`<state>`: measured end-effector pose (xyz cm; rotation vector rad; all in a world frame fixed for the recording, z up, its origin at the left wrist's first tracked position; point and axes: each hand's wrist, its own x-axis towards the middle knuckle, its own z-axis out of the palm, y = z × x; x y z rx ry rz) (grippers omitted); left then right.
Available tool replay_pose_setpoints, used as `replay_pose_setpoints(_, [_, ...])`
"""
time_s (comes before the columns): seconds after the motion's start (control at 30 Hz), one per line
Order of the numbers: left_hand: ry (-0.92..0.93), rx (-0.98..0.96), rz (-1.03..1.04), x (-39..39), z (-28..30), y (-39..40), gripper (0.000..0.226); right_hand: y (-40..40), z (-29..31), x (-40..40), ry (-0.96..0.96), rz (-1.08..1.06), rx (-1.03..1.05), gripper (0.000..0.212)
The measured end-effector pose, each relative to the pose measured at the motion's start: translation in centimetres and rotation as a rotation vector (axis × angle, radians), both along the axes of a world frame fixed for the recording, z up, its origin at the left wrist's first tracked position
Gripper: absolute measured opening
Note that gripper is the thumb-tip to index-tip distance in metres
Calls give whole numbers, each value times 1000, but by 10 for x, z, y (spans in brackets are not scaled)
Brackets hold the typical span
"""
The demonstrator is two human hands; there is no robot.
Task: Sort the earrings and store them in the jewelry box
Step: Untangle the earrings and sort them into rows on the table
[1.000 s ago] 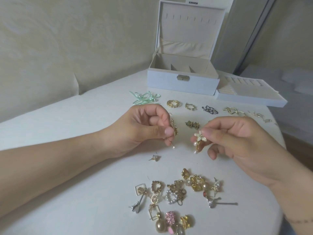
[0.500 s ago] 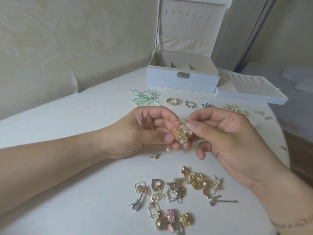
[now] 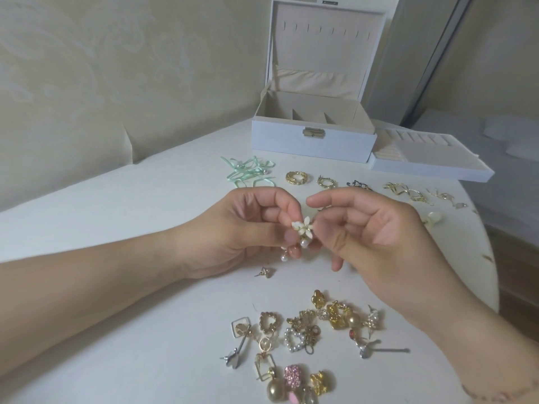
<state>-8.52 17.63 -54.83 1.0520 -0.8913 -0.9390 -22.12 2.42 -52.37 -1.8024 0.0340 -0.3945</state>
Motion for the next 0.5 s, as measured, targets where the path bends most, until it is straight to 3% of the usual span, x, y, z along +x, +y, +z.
replay_pose_setpoints(0.13, [46, 1, -2, -1, 3, 1, 18, 1, -6, 1, -16, -3, -96, 39])
replay_pose_setpoints(0.5, [45, 39, 20, 0, 0, 0, 20, 2, -10, 4, -70, 39, -54, 36])
